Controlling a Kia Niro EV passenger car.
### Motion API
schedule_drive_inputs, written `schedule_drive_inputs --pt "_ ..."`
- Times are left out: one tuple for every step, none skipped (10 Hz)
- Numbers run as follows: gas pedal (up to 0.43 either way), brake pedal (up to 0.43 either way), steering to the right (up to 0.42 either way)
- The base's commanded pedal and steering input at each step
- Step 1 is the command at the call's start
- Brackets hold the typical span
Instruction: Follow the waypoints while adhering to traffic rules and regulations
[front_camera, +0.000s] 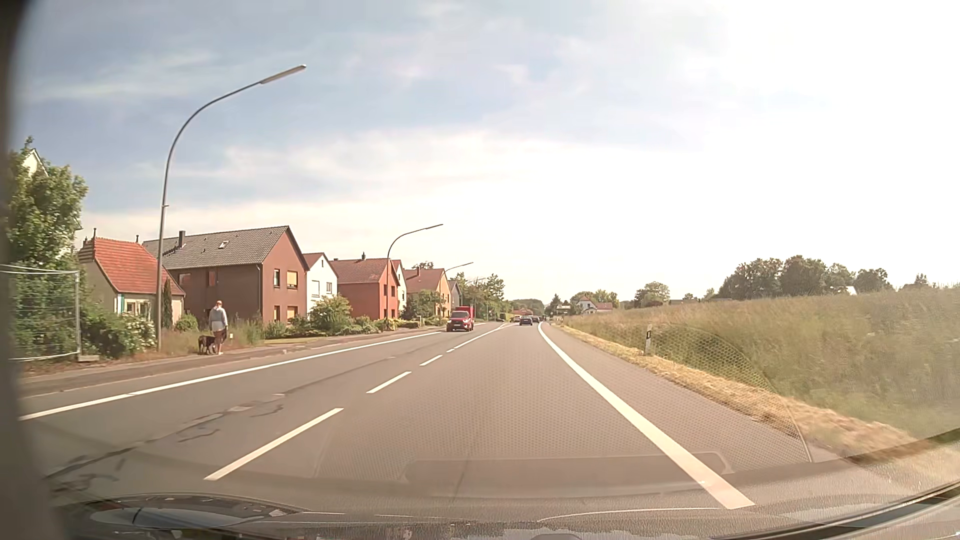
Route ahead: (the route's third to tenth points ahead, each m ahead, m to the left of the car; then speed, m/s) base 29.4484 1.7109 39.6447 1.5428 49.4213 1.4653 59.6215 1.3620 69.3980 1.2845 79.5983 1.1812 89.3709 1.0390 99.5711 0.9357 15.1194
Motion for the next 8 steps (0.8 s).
schedule_drive_inputs --pt "0.177 0.000 -0.002" --pt "0.177 0.000 -0.002" --pt "0.169 0.000 -0.001" --pt "0.169 0.000 -0.001" --pt "0.169 0.000 -0.001" --pt "0.169 0.000 -0.001" --pt "0.169 0.000 -0.001" --pt "0.169 0.000 0.000"
